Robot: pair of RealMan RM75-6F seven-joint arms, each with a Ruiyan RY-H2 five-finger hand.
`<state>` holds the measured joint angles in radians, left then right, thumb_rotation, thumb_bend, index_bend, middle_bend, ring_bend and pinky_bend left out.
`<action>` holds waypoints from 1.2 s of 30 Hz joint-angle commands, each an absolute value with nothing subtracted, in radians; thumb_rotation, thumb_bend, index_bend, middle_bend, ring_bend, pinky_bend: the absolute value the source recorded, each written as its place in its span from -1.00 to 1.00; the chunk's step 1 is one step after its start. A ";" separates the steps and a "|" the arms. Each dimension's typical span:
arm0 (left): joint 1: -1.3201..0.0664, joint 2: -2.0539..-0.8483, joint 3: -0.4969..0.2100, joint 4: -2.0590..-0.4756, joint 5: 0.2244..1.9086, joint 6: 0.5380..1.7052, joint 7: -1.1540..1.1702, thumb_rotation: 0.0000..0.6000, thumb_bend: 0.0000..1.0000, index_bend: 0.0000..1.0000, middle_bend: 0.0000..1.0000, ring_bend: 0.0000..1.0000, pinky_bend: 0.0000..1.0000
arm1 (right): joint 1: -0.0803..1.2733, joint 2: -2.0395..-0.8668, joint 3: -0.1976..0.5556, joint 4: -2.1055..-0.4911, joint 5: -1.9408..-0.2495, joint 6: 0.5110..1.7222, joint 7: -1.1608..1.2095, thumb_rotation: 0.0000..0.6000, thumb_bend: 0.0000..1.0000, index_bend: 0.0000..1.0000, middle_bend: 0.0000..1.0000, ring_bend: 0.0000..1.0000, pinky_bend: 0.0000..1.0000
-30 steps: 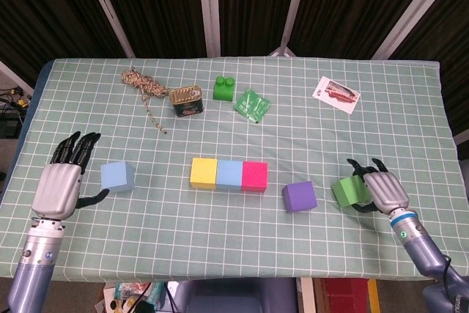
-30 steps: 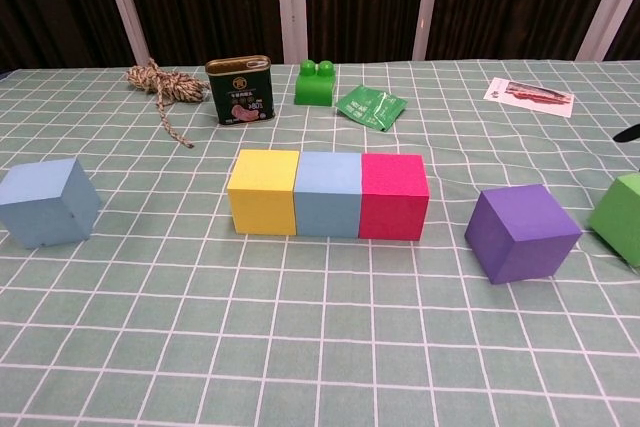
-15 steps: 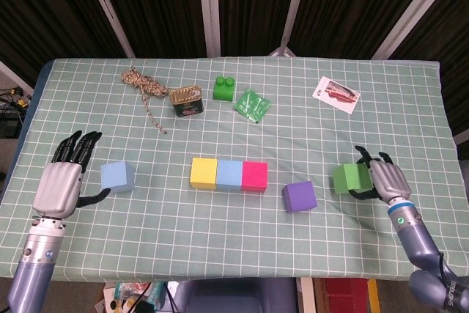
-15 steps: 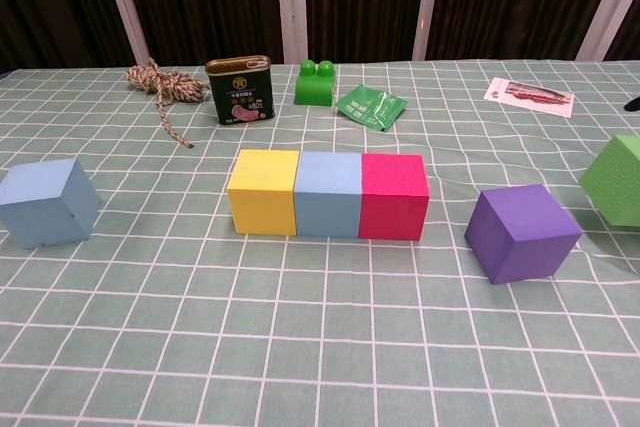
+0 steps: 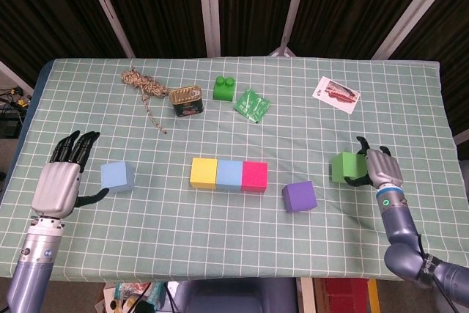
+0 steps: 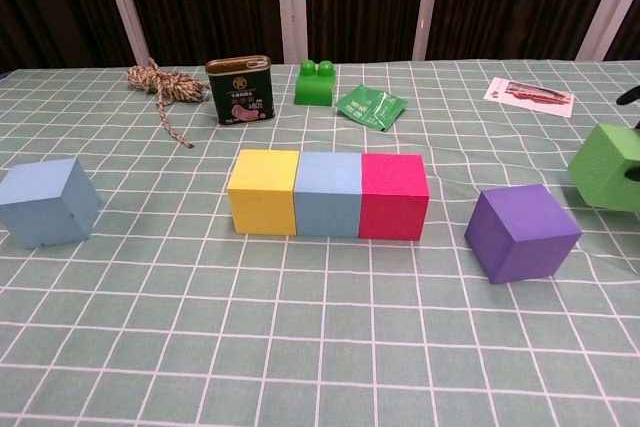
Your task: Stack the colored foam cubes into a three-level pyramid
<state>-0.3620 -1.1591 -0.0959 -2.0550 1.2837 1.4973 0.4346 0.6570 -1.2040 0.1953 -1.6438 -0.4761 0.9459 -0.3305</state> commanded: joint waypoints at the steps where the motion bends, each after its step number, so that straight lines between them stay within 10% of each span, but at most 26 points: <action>1: -0.360 -1.158 -0.099 -2.055 1.285 1.496 0.434 1.00 -0.88 -0.97 -0.83 -0.97 -0.85 | 0.681 -1.237 0.201 -1.618 -0.411 0.985 -0.371 1.00 -0.50 -0.98 -0.20 -0.45 -1.00; 10: -0.354 -1.166 -0.103 -2.052 1.288 1.481 0.447 1.00 -0.88 -0.97 -0.83 -0.97 -0.85 | 0.685 -1.257 0.204 -1.593 -0.366 0.997 -0.390 1.00 -0.50 -0.99 -0.22 -0.46 -1.00; 23: -0.345 -1.171 -0.111 -2.054 1.295 1.473 0.455 1.00 -0.88 -0.97 -0.83 -0.97 -0.85 | 0.672 -1.231 0.188 -1.618 -0.399 0.957 -0.384 1.00 -0.50 -1.00 -0.95 -0.92 -1.00; 36: -0.338 -1.176 -0.115 -2.050 1.305 1.461 0.454 1.00 -0.88 -0.96 -0.83 -0.97 -0.85 | 0.624 -1.202 0.143 -1.519 -0.749 0.865 -0.275 1.00 -0.49 -1.00 -0.75 -0.89 -1.00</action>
